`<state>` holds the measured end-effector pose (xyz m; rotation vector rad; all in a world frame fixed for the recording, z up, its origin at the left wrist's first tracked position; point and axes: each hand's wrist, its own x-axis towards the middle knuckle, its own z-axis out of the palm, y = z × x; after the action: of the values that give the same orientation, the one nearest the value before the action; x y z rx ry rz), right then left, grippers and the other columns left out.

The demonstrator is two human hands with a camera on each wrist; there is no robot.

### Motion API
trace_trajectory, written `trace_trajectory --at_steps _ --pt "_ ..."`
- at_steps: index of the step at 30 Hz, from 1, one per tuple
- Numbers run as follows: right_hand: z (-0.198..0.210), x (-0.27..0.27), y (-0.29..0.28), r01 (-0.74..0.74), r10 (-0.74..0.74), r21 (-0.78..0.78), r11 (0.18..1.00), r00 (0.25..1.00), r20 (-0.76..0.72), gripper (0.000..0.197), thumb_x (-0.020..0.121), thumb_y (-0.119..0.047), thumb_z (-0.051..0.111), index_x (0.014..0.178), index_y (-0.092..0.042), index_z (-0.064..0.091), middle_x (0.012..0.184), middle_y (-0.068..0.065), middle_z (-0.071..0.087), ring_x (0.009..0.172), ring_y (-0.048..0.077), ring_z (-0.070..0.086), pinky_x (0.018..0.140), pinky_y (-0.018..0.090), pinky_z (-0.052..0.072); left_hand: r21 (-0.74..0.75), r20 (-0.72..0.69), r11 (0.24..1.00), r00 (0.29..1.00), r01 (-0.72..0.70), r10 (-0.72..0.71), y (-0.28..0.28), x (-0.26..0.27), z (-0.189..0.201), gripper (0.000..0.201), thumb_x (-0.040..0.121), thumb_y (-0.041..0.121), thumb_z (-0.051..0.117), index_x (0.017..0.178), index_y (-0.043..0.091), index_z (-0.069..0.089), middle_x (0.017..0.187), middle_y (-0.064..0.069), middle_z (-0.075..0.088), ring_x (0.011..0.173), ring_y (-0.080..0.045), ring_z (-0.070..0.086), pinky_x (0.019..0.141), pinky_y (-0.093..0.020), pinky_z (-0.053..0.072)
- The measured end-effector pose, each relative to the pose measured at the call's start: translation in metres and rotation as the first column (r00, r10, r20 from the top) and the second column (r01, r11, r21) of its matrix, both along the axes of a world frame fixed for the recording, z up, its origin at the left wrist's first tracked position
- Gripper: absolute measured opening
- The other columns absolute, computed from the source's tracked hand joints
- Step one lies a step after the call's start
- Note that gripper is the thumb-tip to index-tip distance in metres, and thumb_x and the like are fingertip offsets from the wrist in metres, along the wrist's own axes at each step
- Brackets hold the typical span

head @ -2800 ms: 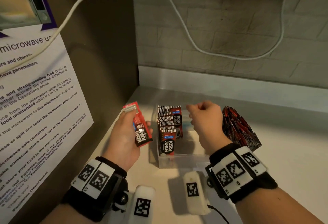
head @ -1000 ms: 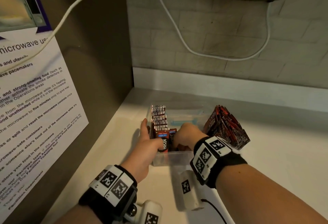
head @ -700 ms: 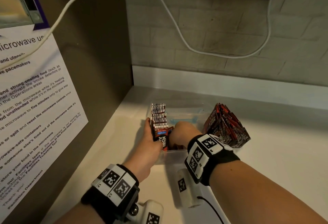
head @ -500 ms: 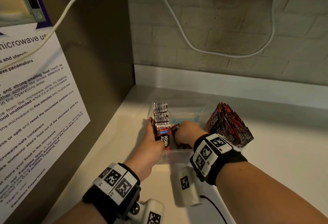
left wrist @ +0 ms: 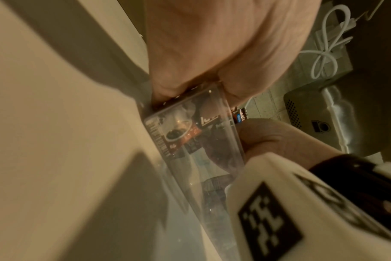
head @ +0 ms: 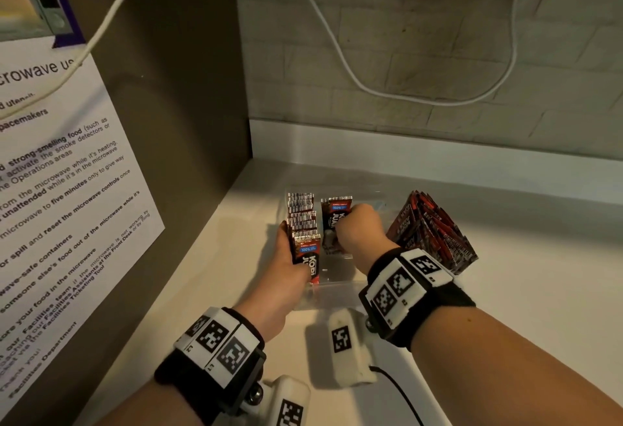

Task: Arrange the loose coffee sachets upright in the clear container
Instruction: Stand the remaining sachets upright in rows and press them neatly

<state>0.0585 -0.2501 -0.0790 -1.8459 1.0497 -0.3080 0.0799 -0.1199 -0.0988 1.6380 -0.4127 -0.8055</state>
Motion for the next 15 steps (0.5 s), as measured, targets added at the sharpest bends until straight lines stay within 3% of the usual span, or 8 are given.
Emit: trace_trajectory --at_steps 4,6,9,12,15 --pt "-0.007 0.007 0.000 0.037 -0.037 0.045 0.998 0.999 -0.006 0.027 0.089 -0.005 0.052 0.113 0.004 0.061 0.114 0.022 0.063 0.105 0.036 0.062 0.090 0.045 0.053 0.002 -0.007 1.000 1.000 -0.010 0.010 -0.001 0.000 0.002 0.075 0.094 -0.009 0.040 0.146 0.042 0.023 0.121 0.004 0.059 0.109 -0.015 0.057 0.086 -0.034 0.050" --pt "-0.013 0.008 0.000 0.051 -0.050 0.048 0.998 0.999 -0.021 0.020 0.089 -0.008 0.054 0.105 0.002 0.062 0.113 0.019 0.064 0.101 0.032 0.063 0.086 0.039 0.054 0.011 -0.014 1.000 1.000 -0.018 0.018 -0.001 0.000 0.002 0.077 0.093 -0.009 0.039 0.147 0.042 0.020 0.127 -0.001 0.057 0.114 -0.018 0.056 0.092 -0.038 0.050" --pt "-0.021 0.011 -0.001 0.100 -0.099 0.006 0.995 0.992 -0.074 0.011 0.090 -0.008 0.058 0.080 -0.004 0.056 0.103 0.016 0.066 0.086 0.025 0.059 0.071 0.031 0.046 0.016 -0.008 1.000 1.000 -0.013 0.014 -0.001 -0.001 0.001 0.079 0.092 -0.010 0.039 0.147 0.044 0.021 0.130 -0.001 0.057 0.117 -0.020 0.056 0.102 -0.048 0.045" --pt "-0.024 0.013 -0.002 0.123 -0.122 0.004 0.992 0.990 -0.072 0.009 0.087 -0.011 0.064 0.088 -0.003 0.063 0.095 0.014 0.067 0.085 0.026 0.062 0.067 0.030 0.046 0.009 -0.004 1.000 1.000 -0.008 0.008 0.000 0.000 0.002 0.077 0.092 -0.010 0.039 0.145 0.043 0.023 0.127 0.000 0.058 0.116 -0.019 0.056 0.100 -0.044 0.046" --pt "-0.025 0.012 -0.004 0.151 -0.150 -0.001 0.989 0.986 -0.077 0.012 0.083 -0.015 0.070 0.080 -0.007 0.062 0.084 0.009 0.064 0.069 0.021 0.057 0.052 0.023 0.039 0.007 0.003 1.000 1.000 0.003 -0.003 0.001 -0.001 0.003 0.079 0.092 -0.011 0.039 0.146 0.044 0.022 0.125 0.003 0.058 0.115 -0.016 0.056 0.100 -0.043 0.047"
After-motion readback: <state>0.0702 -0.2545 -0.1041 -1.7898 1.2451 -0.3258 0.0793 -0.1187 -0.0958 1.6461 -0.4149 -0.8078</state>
